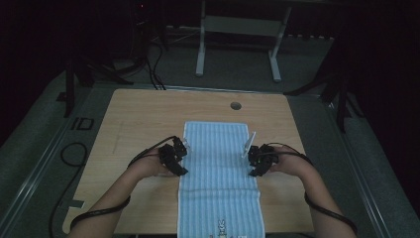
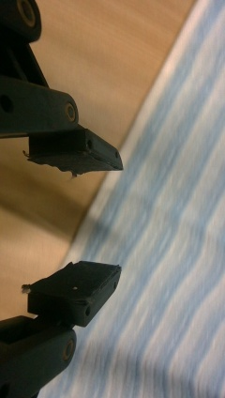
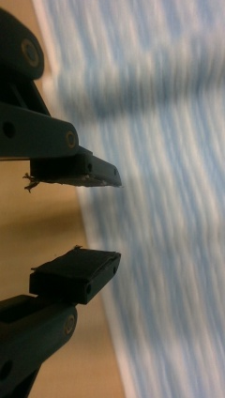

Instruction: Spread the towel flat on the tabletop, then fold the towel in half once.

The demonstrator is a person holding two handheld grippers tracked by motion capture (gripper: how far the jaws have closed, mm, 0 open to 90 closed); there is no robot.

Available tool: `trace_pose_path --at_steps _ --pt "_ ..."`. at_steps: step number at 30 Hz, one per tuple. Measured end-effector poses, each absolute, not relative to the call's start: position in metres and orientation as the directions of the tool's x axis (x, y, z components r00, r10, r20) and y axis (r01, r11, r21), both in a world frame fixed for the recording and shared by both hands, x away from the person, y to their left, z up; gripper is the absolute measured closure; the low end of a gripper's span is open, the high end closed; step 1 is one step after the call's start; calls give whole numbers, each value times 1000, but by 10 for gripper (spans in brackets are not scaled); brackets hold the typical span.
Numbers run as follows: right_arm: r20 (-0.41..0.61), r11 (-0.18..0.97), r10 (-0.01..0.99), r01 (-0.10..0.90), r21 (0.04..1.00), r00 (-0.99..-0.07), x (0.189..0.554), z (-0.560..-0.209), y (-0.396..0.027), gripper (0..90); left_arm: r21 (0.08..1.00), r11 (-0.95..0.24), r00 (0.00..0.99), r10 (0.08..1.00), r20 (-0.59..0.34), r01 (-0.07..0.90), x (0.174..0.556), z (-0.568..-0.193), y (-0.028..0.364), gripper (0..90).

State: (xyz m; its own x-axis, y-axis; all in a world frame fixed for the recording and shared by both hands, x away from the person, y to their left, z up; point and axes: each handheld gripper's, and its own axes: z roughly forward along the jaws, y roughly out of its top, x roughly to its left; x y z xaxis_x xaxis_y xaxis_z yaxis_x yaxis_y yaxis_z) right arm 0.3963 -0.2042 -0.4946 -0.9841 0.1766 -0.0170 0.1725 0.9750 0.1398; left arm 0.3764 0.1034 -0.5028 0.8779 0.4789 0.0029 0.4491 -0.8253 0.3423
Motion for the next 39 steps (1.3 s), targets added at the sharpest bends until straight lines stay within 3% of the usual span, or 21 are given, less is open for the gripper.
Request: trace_pose_path --at_steps 6,13,21,25,31,34,39 --pt "-29 989 142 141 54 -989 423 -500 -195 546 304 -836 870 491 43 457 403 -502 99 380" --pt "-62 988 153 150 47 -986 451 -499 -183 579 258 -841 857 509 79 475 430 -501 91 381" --pt "-41 991 136 136 14 -990 461 -514 -181 612 241 -850 867 495 57 469 437 -509 83 393" --pt "-20 988 145 144 48 -989 459 -515 -186 664 216 -865 882 470 26 454 433 -521 80 419" --pt "-41 989 137 134 69 -990 453 -515 -186 812 249 -867 897 441 -17 431 426 -520 81 672" --pt "-50 985 165 161 68 -985 456 -515 -187 847 253 -856 882 471 25 451 429 -519 80 812" --pt "-84 976 211 205 72 -974 464 -515 -187 857 274 -837 862 505 49 474 437 -518 83 866"
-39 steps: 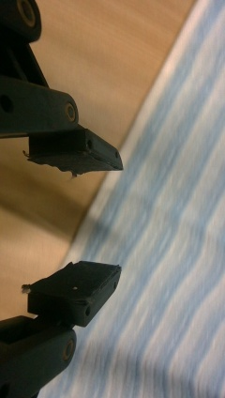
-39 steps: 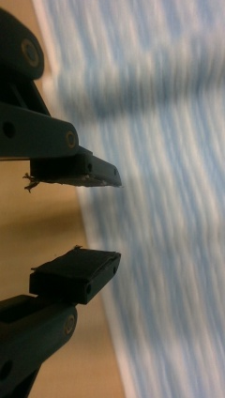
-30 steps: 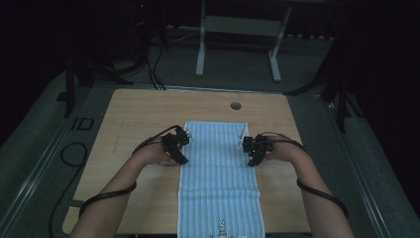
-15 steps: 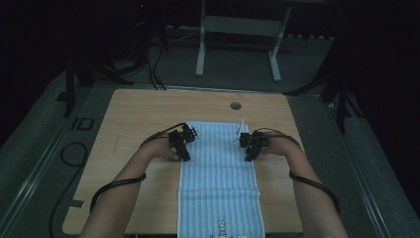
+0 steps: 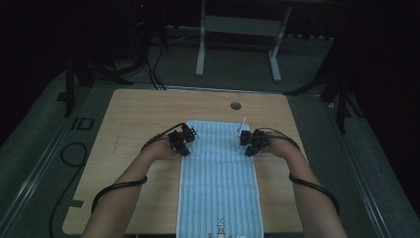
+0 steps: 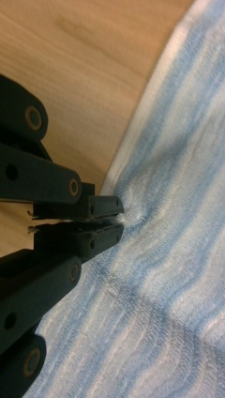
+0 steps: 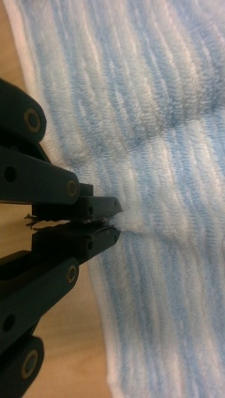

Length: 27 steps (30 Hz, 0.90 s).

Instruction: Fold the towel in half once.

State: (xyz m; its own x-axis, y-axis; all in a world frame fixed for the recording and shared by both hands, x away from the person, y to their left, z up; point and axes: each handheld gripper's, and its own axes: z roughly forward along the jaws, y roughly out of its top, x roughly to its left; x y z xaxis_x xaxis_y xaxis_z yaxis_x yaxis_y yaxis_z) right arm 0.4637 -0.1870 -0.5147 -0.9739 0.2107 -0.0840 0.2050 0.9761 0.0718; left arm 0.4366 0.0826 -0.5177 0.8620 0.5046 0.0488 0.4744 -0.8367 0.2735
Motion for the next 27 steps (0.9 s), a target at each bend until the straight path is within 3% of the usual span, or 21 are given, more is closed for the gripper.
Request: trace_pose_path --at_steps 5,11,16,20,27 --pt "-131 971 233 223 92 -964 471 -503 -188 857 312 -801 825 559 84 511 444 -509 88 867" --pt "-134 972 218 203 114 -967 463 -482 -189 856 366 -783 825 561 65 503 434 -490 97 865" --pt "-143 977 182 161 142 -973 441 -461 -191 856 384 -815 850 512 125 434 411 -468 101 863" --pt "-158 975 163 135 175 -974 418 -450 -196 855 394 -816 865 493 92 423 389 -457 104 861" --pt "-118 984 94 74 163 -989 376 -469 -198 846 320 -874 916 398 45 364 350 -482 100 850"
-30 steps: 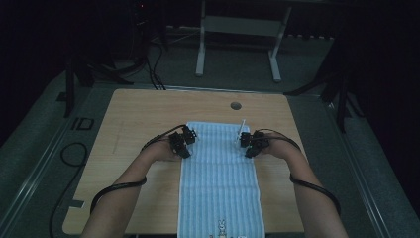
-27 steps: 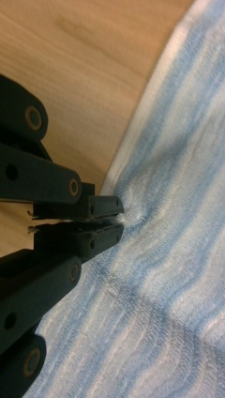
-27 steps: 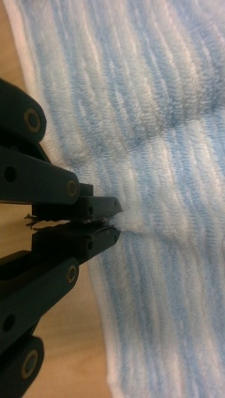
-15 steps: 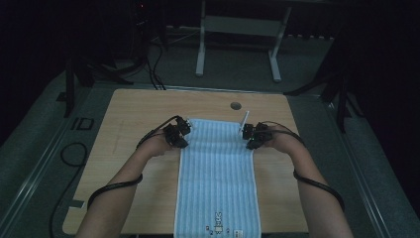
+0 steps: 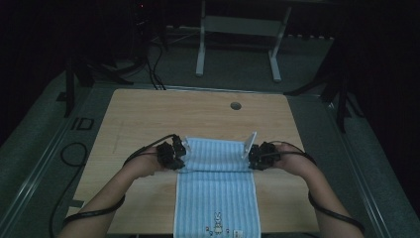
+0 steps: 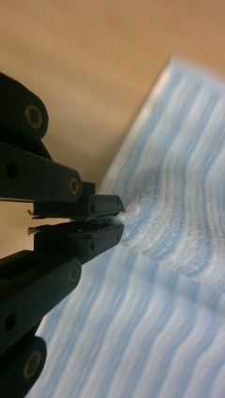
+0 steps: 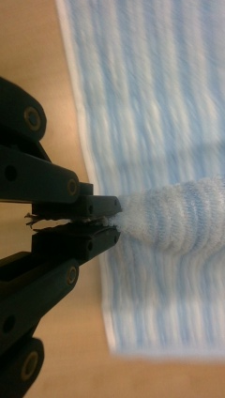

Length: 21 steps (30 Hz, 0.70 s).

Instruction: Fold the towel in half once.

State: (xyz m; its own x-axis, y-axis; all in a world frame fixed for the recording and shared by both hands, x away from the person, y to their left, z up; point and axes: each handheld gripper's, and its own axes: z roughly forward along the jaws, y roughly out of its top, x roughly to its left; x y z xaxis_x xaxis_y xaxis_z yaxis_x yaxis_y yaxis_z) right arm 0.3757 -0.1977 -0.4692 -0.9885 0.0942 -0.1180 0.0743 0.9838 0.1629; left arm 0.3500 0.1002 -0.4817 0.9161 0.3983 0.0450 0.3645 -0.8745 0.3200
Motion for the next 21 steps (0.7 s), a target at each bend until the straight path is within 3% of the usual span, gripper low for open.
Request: trace_pose_path --at_steps 9,16,21 --pt "-36 990 73 68 126 -997 362 -505 -195 846 265 -888 924 381 -30 375 341 -515 100 843" --pt "-21 992 76 73 103 -997 360 -511 -192 816 264 -879 917 390 -79 397 343 -518 102 842" --pt "-14 992 50 48 119 -999 363 -493 -192 725 278 -879 921 384 -67 386 348 -499 104 715"
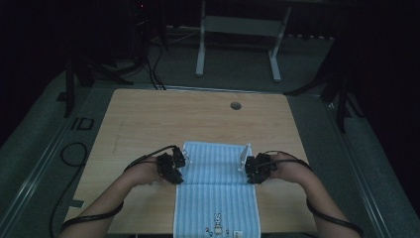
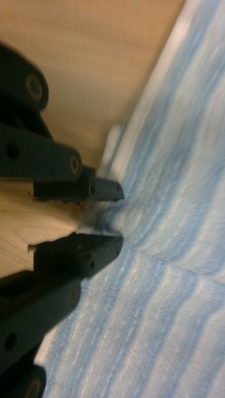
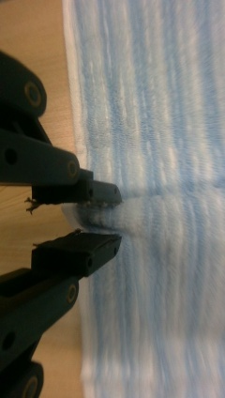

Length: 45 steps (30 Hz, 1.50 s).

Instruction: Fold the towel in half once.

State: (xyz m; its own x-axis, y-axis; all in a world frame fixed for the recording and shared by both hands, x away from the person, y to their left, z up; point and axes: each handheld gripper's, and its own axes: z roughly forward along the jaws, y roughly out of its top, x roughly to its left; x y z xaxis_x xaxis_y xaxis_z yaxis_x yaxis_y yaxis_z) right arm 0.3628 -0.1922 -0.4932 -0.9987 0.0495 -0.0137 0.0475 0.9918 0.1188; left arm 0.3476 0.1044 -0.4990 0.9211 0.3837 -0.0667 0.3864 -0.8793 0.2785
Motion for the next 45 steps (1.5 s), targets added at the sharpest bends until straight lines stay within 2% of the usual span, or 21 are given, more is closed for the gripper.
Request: trace_pose_path --at_steps 3,5,10,12,16,19,22,24,32,41,45 --pt "-21 985 74 70 159 -997 374 -478 -198 706 289 -873 916 400 -37 393 358 -486 108 691" --pt "-47 983 95 86 163 -994 385 -469 -201 706 301 -863 906 424 -9 407 368 -481 108 634" --pt "-32 972 152 143 186 -988 416 -457 -204 659 308 -848 887 461 29 431 398 -477 105 528" --pt "-56 969 182 169 181 -982 429 -455 -204 656 299 -837 871 490 39 458 411 -481 104 524" --pt "-11 948 237 229 219 -971 453 -452 -206 644 295 -811 841 539 40 505 432 -487 108 524" --pt "-37 940 265 250 233 -964 465 -449 -208 638 284 -798 825 564 44 531 443 -492 112 523" --pt "-90 943 275 250 222 -957 477 -452 -204 617 280 -774 800 599 31 568 452 -496 113 516" --pt "-89 940 289 264 218 -953 485 -458 -198 610 273 -764 787 615 34 585 458 -499 111 492" --pt "-177 945 302 270 185 -937 503 -486 -169 585 225 -771 785 618 39 596 467 -515 98 460" --pt "-145 937 338 319 141 -930 513 -516 -169 576 230 -743 761 649 15 629 474 -521 98 435" --pt "-119 936 342 326 133 -932 514 -516 -169 670 230 -734 756 655 -11 639 473 -521 98 462"
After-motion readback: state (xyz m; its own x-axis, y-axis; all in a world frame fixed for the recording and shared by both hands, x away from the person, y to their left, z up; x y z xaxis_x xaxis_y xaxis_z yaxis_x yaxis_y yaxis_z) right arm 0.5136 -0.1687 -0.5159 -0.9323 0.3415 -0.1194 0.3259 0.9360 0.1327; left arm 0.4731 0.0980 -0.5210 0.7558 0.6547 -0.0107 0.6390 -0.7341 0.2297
